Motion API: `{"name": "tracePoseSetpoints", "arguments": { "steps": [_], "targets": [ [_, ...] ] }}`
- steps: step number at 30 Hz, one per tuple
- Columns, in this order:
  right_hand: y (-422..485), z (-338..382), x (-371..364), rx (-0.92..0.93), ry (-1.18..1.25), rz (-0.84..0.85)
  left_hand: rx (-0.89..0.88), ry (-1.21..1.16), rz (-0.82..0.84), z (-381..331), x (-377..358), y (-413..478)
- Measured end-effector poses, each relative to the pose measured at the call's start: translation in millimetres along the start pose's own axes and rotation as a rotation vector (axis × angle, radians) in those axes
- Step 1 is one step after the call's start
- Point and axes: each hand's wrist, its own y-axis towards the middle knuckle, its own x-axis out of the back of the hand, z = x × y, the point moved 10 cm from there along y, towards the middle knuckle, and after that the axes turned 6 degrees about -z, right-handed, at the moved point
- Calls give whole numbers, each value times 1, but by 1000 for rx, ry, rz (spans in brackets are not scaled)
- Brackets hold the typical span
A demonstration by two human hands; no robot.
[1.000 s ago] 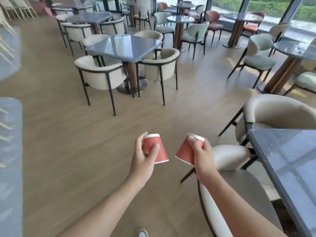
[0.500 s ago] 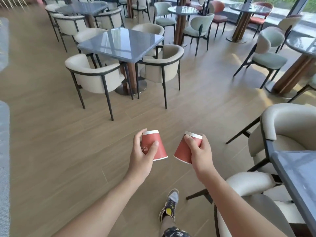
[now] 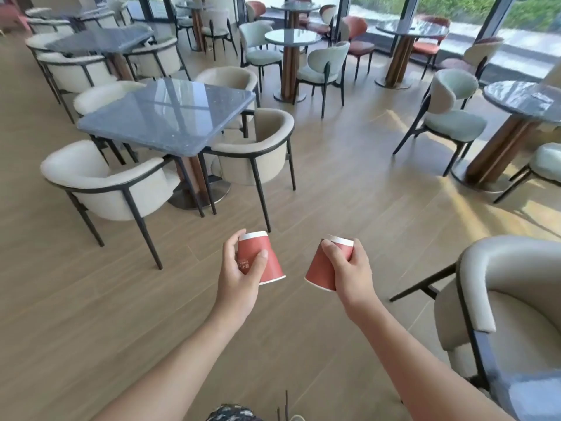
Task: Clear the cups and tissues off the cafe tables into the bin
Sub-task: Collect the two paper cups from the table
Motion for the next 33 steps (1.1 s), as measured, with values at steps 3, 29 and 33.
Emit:
{"name": "tracePoseSetpoints", "arguments": {
  "steps": [3,29,33],
  "targets": [
    [57,12,5,-13,5,-38,-1,-7,42,0,-46,49],
    [678,84,-51,-54,52,-275,-19,17,238,17,-424,608],
    [787,83,-40,-44,75,-242,4,16,230,35,-503,677]
  ]
}}
